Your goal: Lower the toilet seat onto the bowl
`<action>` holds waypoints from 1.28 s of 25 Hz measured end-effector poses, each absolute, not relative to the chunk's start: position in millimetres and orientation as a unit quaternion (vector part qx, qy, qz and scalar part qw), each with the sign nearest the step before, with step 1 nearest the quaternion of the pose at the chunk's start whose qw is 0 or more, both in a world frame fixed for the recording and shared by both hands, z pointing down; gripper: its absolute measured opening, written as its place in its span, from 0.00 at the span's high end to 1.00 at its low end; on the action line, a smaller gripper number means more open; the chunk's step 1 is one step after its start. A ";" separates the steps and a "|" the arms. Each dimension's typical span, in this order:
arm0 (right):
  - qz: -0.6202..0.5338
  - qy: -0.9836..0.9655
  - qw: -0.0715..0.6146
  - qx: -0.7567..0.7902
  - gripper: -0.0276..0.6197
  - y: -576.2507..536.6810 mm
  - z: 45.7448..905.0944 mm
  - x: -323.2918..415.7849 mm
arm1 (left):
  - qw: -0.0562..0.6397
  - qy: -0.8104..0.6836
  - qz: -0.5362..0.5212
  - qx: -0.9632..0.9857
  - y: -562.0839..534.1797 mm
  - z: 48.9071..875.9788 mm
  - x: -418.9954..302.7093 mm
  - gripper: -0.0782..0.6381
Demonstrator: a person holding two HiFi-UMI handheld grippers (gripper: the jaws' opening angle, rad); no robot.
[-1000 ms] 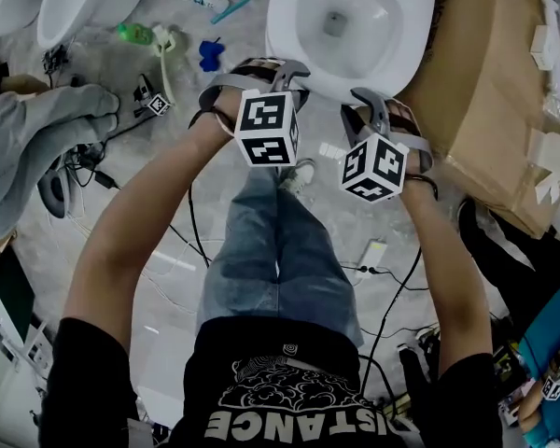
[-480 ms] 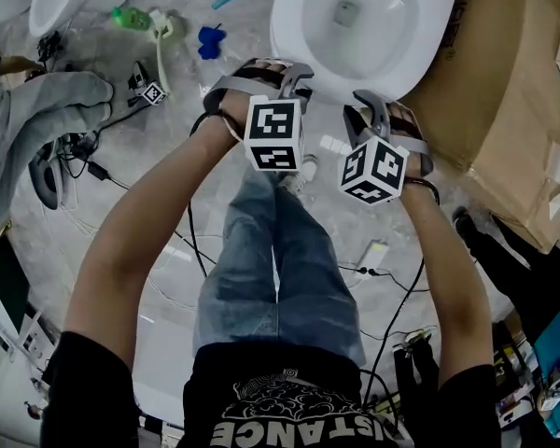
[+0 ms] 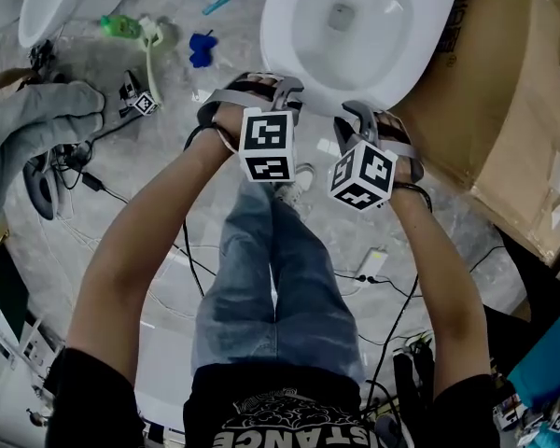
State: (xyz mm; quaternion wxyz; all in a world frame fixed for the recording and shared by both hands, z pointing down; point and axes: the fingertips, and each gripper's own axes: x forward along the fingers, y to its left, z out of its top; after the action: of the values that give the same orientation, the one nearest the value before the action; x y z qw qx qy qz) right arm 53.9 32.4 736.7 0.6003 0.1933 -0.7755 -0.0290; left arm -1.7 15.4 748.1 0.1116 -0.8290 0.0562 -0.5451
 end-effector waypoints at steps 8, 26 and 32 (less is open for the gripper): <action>-0.020 -0.781 0.593 0.196 0.77 32.7 745.6 54.5 | 0.108 0.048 -0.546 -0.829 15.7 755.6 -1.1 0.71; 0.152 -0.793 0.425 0.410 0.82 5.8 594.6 55.4 | -0.059 0.174 -0.454 -0.872 13.2 614.3 15.5 0.80; 0.165 -0.790 0.357 0.470 0.86 3.5 500.6 55.0 | -0.106 0.237 -0.385 -0.886 6.7 525.4 19.5 0.83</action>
State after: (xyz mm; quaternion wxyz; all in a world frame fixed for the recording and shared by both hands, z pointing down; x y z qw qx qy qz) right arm 55.0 3.5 500.6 0.3571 0.4696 -0.7905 0.1645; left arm 19.5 6.7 525.4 -0.1057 -0.8859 0.2366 -0.3849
